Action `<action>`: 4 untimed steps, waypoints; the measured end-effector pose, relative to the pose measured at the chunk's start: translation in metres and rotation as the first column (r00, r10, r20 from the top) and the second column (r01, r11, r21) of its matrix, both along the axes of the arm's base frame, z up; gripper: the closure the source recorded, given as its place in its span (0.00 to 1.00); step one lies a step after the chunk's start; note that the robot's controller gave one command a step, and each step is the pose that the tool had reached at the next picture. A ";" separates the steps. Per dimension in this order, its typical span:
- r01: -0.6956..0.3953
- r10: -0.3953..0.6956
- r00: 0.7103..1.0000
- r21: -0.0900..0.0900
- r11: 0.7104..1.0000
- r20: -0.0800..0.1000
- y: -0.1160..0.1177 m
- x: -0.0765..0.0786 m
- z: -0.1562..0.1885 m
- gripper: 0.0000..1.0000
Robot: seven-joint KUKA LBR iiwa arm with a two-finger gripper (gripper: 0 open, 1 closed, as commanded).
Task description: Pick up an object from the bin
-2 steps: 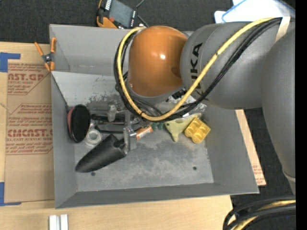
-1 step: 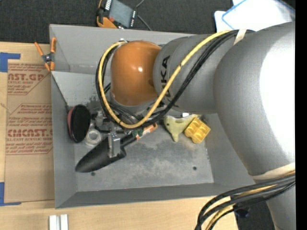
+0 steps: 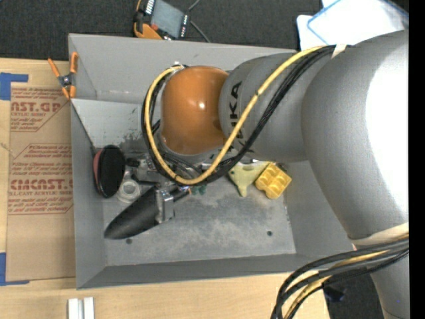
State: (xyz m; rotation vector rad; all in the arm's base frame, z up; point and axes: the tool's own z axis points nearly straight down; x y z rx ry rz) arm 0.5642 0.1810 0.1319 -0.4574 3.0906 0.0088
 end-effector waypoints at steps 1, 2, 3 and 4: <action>-0.042 0.042 0.999 0.000 0.999 0.002 0.003 0.003 -0.012 0.00; -0.170 0.170 0.986 -0.002 0.986 0.002 0.002 -0.006 -0.027 0.00; -0.304 0.304 0.953 -0.001 0.953 0.003 0.025 0.023 -0.061 1.00; -0.304 0.304 0.953 -0.001 0.953 0.003 0.025 0.023 -0.061 1.00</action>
Offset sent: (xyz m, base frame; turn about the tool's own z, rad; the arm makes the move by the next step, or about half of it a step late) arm -0.0381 -0.0200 -0.0619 -0.0181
